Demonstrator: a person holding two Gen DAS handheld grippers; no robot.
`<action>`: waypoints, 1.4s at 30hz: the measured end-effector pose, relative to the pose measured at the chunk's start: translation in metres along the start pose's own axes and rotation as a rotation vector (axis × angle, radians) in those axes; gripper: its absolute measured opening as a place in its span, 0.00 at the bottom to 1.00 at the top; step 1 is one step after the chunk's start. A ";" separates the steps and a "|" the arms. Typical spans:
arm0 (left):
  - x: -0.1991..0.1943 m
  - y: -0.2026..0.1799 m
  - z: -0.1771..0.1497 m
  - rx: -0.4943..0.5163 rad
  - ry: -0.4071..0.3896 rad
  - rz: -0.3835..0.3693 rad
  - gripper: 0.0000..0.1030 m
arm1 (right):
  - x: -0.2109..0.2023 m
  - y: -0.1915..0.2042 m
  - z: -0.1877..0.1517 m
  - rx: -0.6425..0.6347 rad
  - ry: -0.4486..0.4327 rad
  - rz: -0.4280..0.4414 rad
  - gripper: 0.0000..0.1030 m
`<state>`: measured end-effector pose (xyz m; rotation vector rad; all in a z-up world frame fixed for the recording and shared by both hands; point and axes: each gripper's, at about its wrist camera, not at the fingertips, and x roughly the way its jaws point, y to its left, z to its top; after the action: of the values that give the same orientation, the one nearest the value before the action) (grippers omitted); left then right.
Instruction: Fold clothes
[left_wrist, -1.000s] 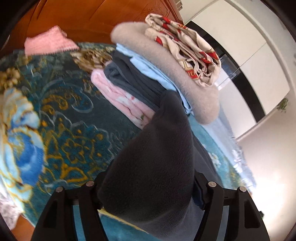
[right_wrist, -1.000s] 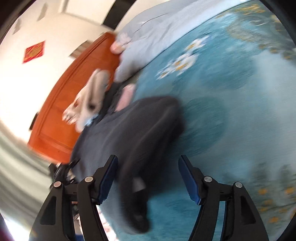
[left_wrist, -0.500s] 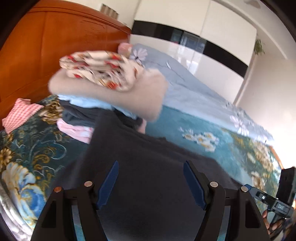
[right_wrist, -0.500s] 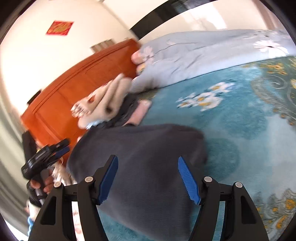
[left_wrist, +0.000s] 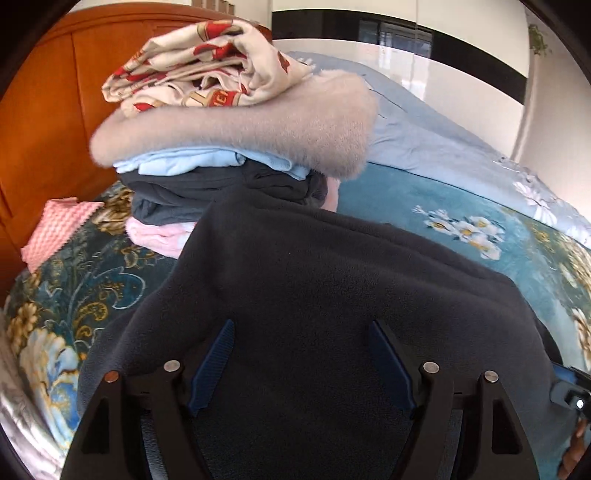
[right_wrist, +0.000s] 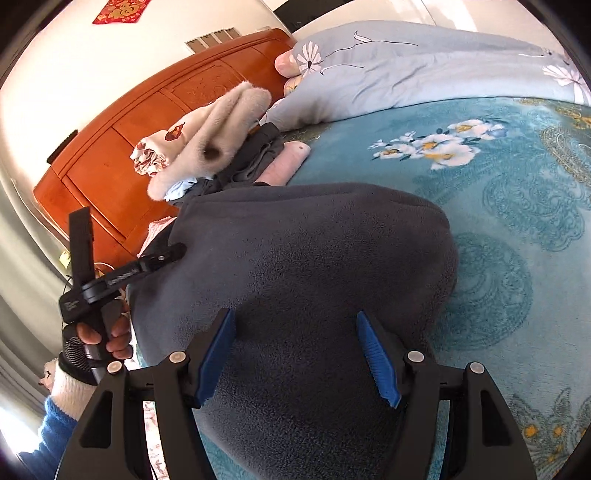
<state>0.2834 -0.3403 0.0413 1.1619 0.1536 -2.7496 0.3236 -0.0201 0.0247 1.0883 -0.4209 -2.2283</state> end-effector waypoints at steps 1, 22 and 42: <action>-0.005 -0.004 0.001 -0.001 -0.001 0.019 0.76 | -0.003 0.000 0.000 -0.004 0.000 0.004 0.67; -0.070 -0.105 -0.126 -0.288 -0.080 0.129 1.00 | -0.062 -0.023 -0.028 -0.249 0.195 -0.067 0.72; -0.074 -0.171 -0.170 -0.283 -0.054 0.225 1.00 | -0.044 -0.036 -0.071 -0.522 0.225 -0.233 0.76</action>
<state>0.4226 -0.1387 -0.0176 0.9653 0.3678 -2.4621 0.3864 0.0346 -0.0108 1.1164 0.3841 -2.1913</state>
